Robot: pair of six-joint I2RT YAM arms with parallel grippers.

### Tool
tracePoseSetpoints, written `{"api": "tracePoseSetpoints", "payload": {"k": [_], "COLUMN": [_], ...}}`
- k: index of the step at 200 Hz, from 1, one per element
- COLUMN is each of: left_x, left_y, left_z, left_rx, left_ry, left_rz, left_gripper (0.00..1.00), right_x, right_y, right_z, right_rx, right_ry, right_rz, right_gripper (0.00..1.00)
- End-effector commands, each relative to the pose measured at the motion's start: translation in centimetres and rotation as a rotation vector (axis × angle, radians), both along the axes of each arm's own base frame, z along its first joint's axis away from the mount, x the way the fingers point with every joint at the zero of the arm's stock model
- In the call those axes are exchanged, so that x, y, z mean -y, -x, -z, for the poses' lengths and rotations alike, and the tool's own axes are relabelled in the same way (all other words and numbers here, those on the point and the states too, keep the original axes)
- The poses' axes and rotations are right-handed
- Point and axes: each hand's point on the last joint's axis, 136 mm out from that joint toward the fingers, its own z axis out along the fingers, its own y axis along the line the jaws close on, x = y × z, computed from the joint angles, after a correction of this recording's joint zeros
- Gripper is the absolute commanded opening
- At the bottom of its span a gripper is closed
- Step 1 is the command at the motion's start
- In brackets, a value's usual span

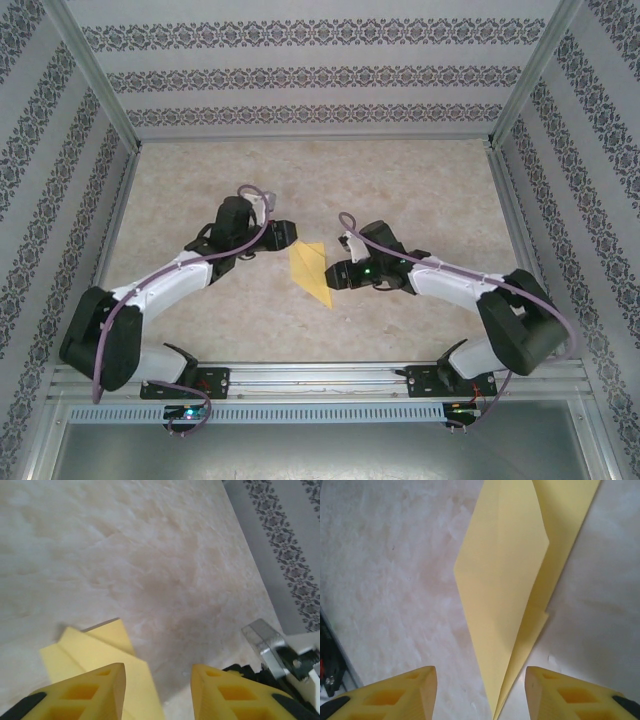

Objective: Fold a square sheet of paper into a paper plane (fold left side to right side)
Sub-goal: Turn over the paper at the center of the table.

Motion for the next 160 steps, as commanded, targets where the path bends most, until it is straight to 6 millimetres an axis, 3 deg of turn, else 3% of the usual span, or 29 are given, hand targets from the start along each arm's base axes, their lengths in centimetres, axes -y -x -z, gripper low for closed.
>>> {"api": "tracePoseSetpoints", "payload": {"k": [1,55,106,138,160], "left_x": [-2.5,-4.8,-4.9,-4.9,-5.1], "left_y": [-0.1,0.3,0.3,0.5,0.7], "left_z": [0.4,-0.1,-0.8,-1.7,-3.0], "left_rx": [0.031,0.041,0.051,0.073,0.114], "left_ry": [-0.038,-0.006,0.008,0.029,0.048], "left_rz": [-0.075,-0.139,-0.127,-0.122,-0.124], "left_gripper": [0.4,0.41,0.41,0.42,0.46], "right_x": [-0.7,-2.0,-2.9,-2.7,-2.2], "right_y": [-2.2,-3.9,-3.7,-3.6,-3.7], "right_z": [0.2,2.5,3.2,2.2,0.2], "right_rx": [0.059,-0.003,-0.052,-0.042,-0.003], "right_ry": [0.009,-0.014,-0.072,-0.101,-0.138], "right_rz": [-0.029,-0.039,-0.045,-0.039,-0.033], "right_gripper": [0.5,0.45,0.26,0.08,0.01]}}
